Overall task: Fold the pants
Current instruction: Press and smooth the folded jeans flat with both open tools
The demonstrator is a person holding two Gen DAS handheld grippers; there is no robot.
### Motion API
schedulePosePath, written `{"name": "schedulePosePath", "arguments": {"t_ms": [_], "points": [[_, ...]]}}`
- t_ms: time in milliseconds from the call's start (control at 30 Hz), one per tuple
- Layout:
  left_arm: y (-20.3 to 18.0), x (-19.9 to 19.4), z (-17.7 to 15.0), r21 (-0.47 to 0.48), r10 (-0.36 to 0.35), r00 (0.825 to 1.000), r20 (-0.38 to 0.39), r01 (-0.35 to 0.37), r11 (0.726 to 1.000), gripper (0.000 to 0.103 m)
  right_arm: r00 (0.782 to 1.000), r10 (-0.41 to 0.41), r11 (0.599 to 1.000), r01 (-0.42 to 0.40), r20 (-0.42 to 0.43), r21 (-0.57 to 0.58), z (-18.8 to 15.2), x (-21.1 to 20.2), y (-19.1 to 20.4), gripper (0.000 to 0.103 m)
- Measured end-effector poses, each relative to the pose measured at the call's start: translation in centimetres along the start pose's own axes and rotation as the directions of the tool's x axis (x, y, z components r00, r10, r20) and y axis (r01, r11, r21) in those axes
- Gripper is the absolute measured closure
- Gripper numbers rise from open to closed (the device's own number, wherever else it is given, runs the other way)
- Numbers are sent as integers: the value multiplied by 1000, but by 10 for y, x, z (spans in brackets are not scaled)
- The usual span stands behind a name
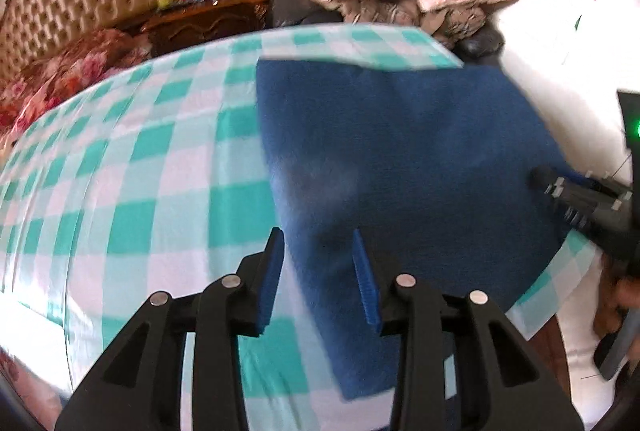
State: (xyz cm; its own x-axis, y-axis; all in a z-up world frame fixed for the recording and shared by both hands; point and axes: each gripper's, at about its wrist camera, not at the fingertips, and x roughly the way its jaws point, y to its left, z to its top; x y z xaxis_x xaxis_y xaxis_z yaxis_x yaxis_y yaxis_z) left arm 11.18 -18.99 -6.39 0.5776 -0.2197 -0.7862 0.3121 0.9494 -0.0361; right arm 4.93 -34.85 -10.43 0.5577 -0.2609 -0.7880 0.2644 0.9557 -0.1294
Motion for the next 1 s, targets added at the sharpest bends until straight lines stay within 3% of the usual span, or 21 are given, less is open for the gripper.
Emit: {"name": "schedulePosePath", "arguments": {"t_ms": [100,200,267,367,500,567,667,733,833,900,1000], "points": [[-15,0,31,44,-45,996,78,42,998,67,1000,1,1000,-1,-6,1,0,3,0,63],[-46,17,72,133,-142,984,103,128,983,67,1000,0,1000,0,-7,4,0,3,0,63],[-73,37,98,211,-230,970,74,210,955,67,1000,-2,1000,2,-10,6,0,4,1,63],[-109,71,125,290,-292,956,15,276,916,67,1000,-4,1000,4,-15,9,1,5,0,63],[-145,123,153,348,-309,947,-85,319,882,67,1000,-2,1000,2,-23,11,2,5,0,63],[-150,147,160,330,-273,954,-127,300,895,60,1000,0,1000,0,-25,10,3,5,0,63],[-144,156,164,271,-280,950,-141,309,912,48,1000,6,1000,-6,-28,13,3,6,-1,62],[-139,159,162,236,-297,943,-150,326,915,47,1000,2,1000,-2,-27,9,3,6,-1,62],[-131,158,161,190,-325,935,-144,348,918,47,1000,-3,1000,4,-29,4,3,6,1,62],[-125,147,157,153,-318,941,-118,334,930,59,1000,1,1000,0,-30,7,3,6,0,62],[-107,126,147,80,-314,946,-79,320,944,60,1000,6,1000,-6,-28,13,3,6,-1,62]]}}
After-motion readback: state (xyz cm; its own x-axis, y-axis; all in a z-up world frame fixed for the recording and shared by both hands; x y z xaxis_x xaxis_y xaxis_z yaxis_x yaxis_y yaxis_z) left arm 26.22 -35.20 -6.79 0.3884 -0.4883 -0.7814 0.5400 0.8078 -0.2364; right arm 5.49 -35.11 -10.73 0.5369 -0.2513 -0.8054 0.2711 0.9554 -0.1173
